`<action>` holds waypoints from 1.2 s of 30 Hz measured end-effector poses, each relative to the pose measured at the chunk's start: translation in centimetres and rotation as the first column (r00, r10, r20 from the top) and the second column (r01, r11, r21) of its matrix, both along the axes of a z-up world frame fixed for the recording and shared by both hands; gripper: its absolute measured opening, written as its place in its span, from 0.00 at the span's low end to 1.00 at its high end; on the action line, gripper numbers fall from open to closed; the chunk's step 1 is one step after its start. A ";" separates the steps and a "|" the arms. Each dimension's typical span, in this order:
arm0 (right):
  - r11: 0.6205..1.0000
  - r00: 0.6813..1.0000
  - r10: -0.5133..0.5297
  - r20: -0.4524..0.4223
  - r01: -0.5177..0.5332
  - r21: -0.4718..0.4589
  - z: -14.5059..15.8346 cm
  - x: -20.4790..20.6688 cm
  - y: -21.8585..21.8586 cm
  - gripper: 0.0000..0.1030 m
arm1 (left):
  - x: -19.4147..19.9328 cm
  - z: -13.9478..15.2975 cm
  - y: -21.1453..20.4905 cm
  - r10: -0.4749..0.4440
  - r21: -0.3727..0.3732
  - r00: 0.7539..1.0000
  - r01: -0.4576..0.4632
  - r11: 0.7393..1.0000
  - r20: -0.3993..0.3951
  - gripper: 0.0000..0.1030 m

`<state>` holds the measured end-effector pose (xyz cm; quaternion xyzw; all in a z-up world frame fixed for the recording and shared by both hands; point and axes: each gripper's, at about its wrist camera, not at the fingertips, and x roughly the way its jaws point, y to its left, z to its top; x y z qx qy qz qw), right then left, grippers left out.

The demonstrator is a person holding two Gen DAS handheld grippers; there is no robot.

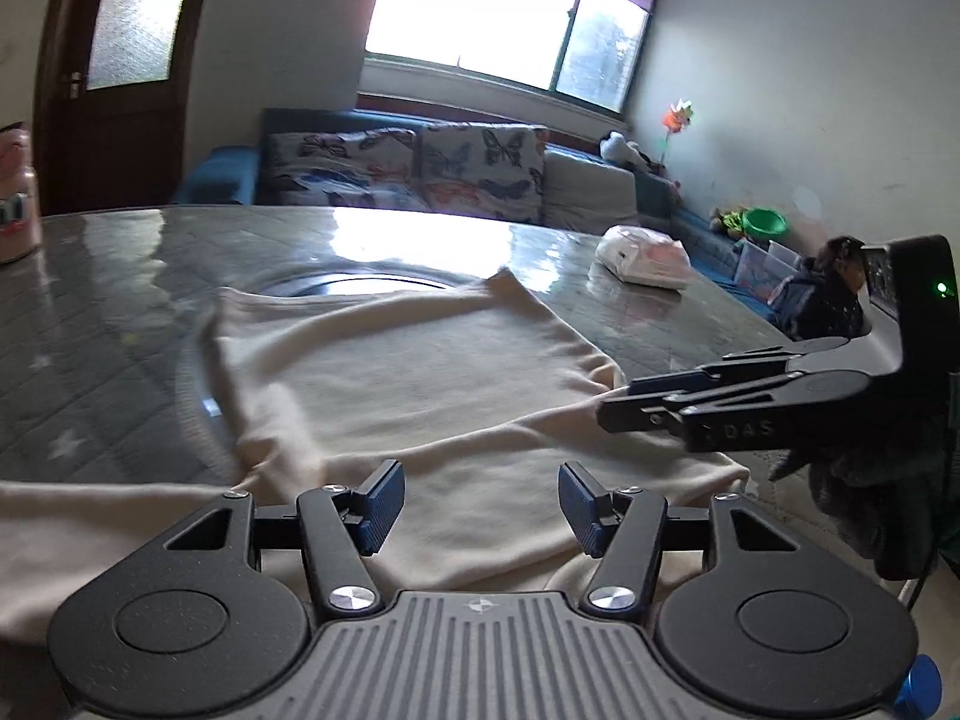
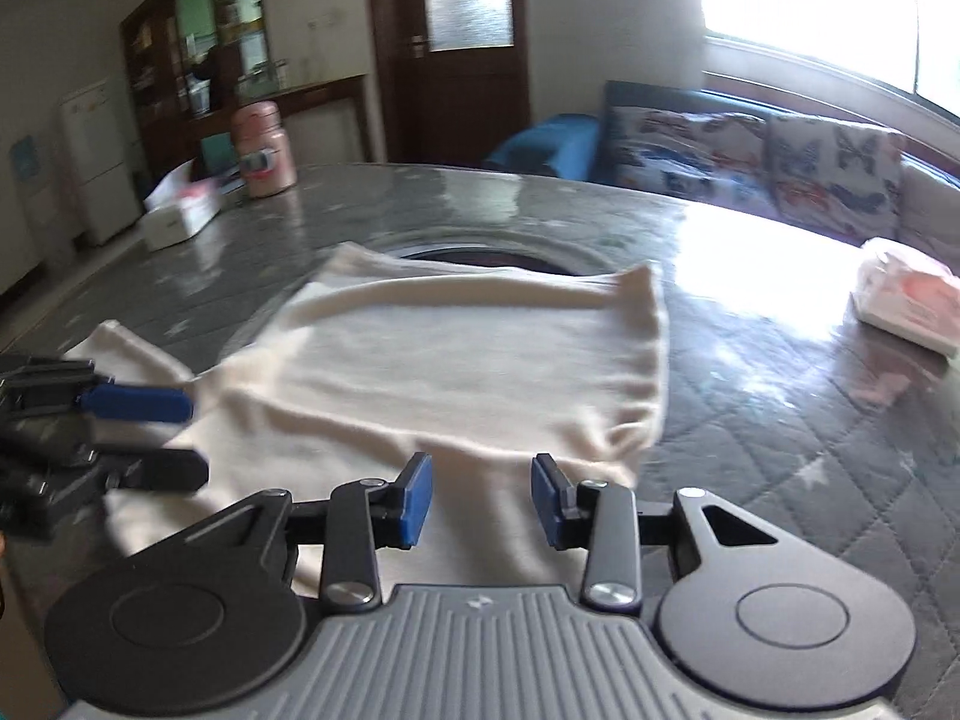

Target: Fold clothes

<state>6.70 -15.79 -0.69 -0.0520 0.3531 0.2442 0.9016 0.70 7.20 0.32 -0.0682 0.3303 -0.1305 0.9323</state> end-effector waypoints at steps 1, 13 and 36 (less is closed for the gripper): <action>1.000 1.000 -0.012 -0.005 0.012 0.002 -0.2 0.4 -0.2 0.35 | 0.4 -0.1 -0.3 -0.007 0.000 1.000 0.007 1.000 -0.005 0.58; 0.999 1.000 0.018 0.016 -0.017 -0.028 -0.6 0.2 -0.4 0.32 | 2.3 -1.1 -1.6 -0.038 0.003 0.999 0.038 0.999 -0.027 0.58; 0.991 0.995 0.093 0.025 -0.090 -0.099 -2.0 -2.9 2.9 0.92 | -5.1 0.4 13.0 0.575 0.081 0.818 -0.575 0.814 0.020 0.59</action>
